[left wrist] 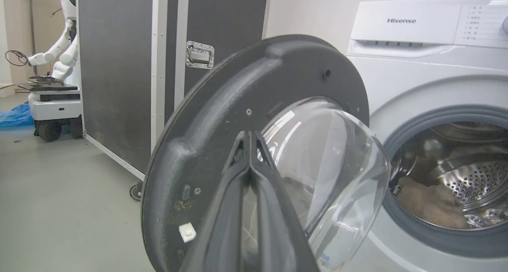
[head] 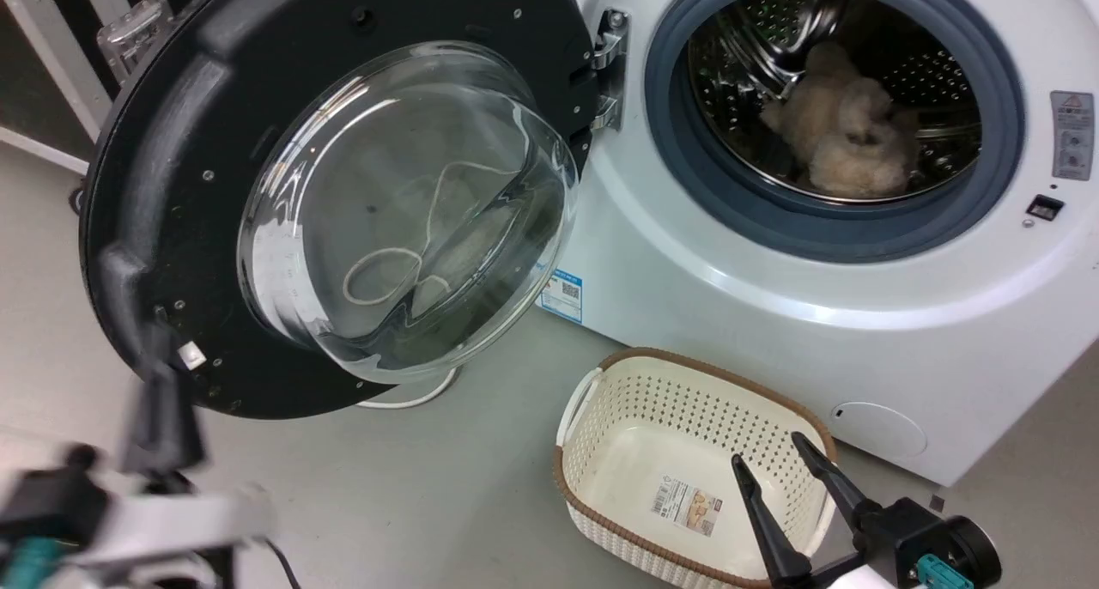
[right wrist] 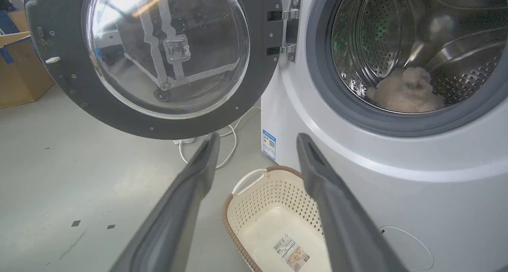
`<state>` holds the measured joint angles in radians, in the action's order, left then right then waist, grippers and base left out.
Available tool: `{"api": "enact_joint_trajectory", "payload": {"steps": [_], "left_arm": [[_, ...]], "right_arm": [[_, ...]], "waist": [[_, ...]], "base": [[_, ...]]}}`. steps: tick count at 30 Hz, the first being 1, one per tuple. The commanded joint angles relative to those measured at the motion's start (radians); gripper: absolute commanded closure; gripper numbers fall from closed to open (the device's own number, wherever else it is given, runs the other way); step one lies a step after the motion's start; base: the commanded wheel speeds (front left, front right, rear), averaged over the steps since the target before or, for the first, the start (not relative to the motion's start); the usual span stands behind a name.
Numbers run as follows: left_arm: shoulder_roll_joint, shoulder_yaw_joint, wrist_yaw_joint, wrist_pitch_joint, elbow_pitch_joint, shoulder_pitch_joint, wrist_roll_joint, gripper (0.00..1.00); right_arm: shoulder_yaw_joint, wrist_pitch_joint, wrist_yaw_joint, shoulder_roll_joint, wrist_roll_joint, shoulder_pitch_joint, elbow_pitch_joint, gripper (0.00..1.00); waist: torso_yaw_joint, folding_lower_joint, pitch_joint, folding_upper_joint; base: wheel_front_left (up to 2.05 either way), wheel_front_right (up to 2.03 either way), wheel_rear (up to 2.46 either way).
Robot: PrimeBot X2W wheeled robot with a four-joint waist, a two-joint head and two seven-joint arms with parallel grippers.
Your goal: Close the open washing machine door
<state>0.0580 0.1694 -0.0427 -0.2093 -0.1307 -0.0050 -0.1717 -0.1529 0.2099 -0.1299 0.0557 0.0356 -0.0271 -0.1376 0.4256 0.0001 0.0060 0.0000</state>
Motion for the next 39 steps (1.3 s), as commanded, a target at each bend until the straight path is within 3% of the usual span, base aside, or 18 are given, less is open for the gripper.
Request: {"api": "enact_joint_trajectory", "payload": {"steps": [1,5,10,15,20,25,27,29,39], "left_arm": [[-0.002,0.047,-0.015,-0.012,-0.013,-0.053,-0.041,1.0],[0.023,0.163,-0.039,-0.02,0.016,-0.151,-0.173,1.0],[0.148,0.308,-0.053,0.064,0.165,-0.316,-0.39,1.0],[0.292,0.421,-0.032,0.241,0.386,-0.469,-0.576,1.0],[0.395,0.479,0.003,0.472,0.609,-0.579,-0.741,1.0],[0.418,0.465,0.01,0.713,0.74,-0.628,-0.855,1.0],[0.417,0.459,0.007,0.75,0.752,-0.631,-0.87,1.0],[0.412,0.452,-0.016,0.842,0.769,-0.629,-0.917,1.0],[0.387,0.47,-0.07,1.013,0.662,-0.503,-1.028,1.0]], "right_arm": [[0.001,0.011,-0.001,0.001,-0.006,-0.015,0.003,0.0],[-0.009,0.019,-0.001,0.003,-0.011,0.0,0.004,0.0],[-0.02,0.03,-0.001,0.013,-0.011,0.028,-0.002,0.0],[-0.03,0.04,-0.001,0.023,-0.007,0.049,-0.011,0.0],[-0.04,0.051,-0.001,0.033,-0.001,0.065,-0.02,0.0],[-0.044,0.052,-0.001,0.041,0.004,0.075,-0.025,0.0],[-0.046,0.052,-0.001,0.041,0.005,0.076,-0.025,0.0],[-0.051,0.052,-0.001,0.042,0.007,0.08,-0.03,0.0],[-0.037,0.052,-0.001,0.03,0.016,0.067,-0.042,0.0]], "waist": [[0.004,-0.0001,0.014,0.0],[-0.017,-0.0001,0.047,0.0],[-0.045,-0.0001,0.088,0.0],[-0.07,-0.0001,0.122,0.0],[-0.082,-0.0001,0.148,0.0],[-0.095,-0.0001,0.161,0.0],[-0.097,-0.0001,0.161,0.0],[-0.105,-0.0001,0.161,0.0],[-0.14,-0.0001,0.103,0.0]], "base": [[0.0,0.0,0.0],[0.0,0.0,0.0],[0.0,0.0,0.0],[0.0,0.0,0.0],[0.0,0.0,0.0],[0.0,0.0,0.0],[0.0,0.0,0.0],[0.0,0.0,0.0],[0.0,0.0,0.0]]}}
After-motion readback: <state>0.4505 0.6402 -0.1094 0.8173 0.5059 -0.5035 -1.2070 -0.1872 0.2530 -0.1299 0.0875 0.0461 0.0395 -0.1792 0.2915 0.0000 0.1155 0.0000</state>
